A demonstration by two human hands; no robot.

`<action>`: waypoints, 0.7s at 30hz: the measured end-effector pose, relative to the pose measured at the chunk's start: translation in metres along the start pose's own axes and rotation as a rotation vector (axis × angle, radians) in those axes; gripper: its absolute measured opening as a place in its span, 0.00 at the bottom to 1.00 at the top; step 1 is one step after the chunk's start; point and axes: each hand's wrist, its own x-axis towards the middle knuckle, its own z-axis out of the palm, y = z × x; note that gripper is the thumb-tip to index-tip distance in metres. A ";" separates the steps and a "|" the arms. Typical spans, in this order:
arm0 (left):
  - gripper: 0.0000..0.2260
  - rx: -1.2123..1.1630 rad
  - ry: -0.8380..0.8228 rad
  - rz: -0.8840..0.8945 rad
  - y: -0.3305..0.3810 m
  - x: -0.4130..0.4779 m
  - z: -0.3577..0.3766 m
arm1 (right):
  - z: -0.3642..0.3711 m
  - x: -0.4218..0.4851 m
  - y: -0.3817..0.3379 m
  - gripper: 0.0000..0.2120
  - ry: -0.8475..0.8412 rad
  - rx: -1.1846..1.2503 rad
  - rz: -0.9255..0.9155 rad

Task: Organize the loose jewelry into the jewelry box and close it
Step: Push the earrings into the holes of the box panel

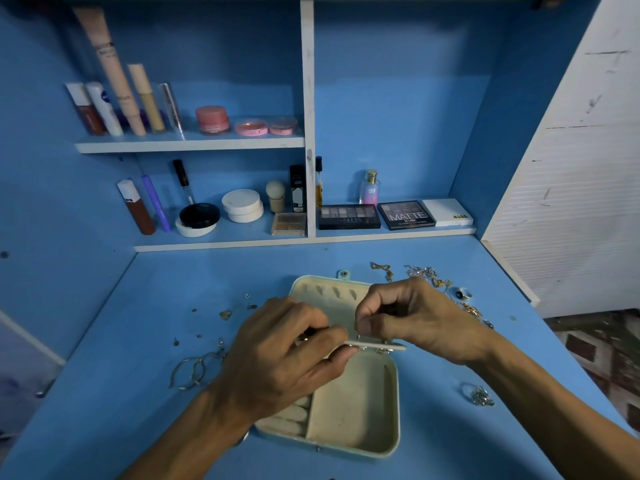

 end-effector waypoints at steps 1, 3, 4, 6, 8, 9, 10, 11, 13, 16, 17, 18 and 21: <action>0.08 0.001 -0.002 0.001 0.000 0.000 0.000 | 0.000 0.000 0.001 0.09 -0.003 -0.006 0.002; 0.08 -0.008 -0.005 0.000 0.000 -0.001 0.000 | -0.001 0.000 0.001 0.10 -0.011 -0.013 0.005; 0.08 -0.010 -0.006 -0.001 -0.001 -0.001 0.000 | -0.001 0.000 0.001 0.10 -0.015 -0.012 0.004; 0.09 -0.004 -0.009 -0.002 -0.001 -0.001 0.000 | -0.002 -0.001 0.002 0.10 -0.017 -0.009 0.005; 0.09 -0.004 -0.006 0.001 0.000 -0.001 0.001 | -0.002 -0.001 0.002 0.11 -0.016 -0.013 0.009; 0.08 -0.006 -0.005 0.003 0.000 -0.001 0.001 | -0.002 -0.001 0.002 0.11 -0.014 -0.014 0.009; 0.08 -0.007 -0.005 0.004 0.000 -0.001 0.001 | -0.002 -0.001 0.002 0.10 -0.010 -0.014 0.007; 0.08 -0.006 -0.006 0.007 0.000 -0.001 0.001 | -0.002 0.000 0.002 0.09 -0.008 -0.013 0.007; 0.08 -0.002 -0.007 0.011 0.000 0.000 0.001 | -0.001 -0.001 0.002 0.07 -0.015 -0.013 0.009; 0.09 0.005 -0.011 0.009 0.000 0.000 -0.001 | -0.002 0.000 0.001 0.07 -0.024 -0.035 0.010; 0.09 0.003 -0.011 0.009 0.000 0.000 0.000 | -0.002 0.000 0.000 0.07 -0.025 -0.051 0.007; 0.09 0.003 -0.010 0.010 0.000 -0.001 0.000 | -0.002 0.001 0.000 0.07 -0.026 -0.067 0.001; 0.09 0.004 -0.012 0.010 0.000 -0.002 0.000 | -0.002 0.001 -0.001 0.08 -0.039 -0.091 -0.006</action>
